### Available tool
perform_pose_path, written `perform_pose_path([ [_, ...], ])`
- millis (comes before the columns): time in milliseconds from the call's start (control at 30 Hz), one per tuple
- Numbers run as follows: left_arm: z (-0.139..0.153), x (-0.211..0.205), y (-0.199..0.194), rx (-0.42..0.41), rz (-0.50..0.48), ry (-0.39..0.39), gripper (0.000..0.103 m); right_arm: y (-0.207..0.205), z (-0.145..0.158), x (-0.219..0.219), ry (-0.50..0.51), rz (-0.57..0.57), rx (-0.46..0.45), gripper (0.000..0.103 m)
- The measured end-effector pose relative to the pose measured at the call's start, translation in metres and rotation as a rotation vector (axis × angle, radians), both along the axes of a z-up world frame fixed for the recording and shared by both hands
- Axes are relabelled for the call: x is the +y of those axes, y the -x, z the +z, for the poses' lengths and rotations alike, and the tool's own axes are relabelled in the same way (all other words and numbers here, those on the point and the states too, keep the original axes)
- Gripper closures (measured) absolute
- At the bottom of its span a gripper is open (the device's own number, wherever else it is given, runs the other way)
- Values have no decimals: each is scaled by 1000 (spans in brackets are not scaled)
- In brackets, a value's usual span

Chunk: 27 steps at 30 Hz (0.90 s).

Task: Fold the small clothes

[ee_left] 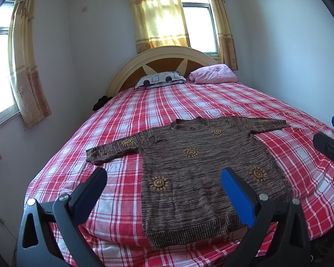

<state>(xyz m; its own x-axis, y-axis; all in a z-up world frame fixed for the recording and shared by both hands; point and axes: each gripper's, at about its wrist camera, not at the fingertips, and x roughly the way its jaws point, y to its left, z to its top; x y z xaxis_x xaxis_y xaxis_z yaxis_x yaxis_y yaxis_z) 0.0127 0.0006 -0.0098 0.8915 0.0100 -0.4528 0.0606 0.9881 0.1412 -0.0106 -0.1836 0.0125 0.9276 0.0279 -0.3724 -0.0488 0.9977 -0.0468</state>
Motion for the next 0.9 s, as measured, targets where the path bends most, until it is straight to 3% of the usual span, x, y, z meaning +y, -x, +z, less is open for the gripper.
perform_pose_path([
  [900,1,5,0,-1,6,7,0,0,-4,1,1,2,7,1],
])
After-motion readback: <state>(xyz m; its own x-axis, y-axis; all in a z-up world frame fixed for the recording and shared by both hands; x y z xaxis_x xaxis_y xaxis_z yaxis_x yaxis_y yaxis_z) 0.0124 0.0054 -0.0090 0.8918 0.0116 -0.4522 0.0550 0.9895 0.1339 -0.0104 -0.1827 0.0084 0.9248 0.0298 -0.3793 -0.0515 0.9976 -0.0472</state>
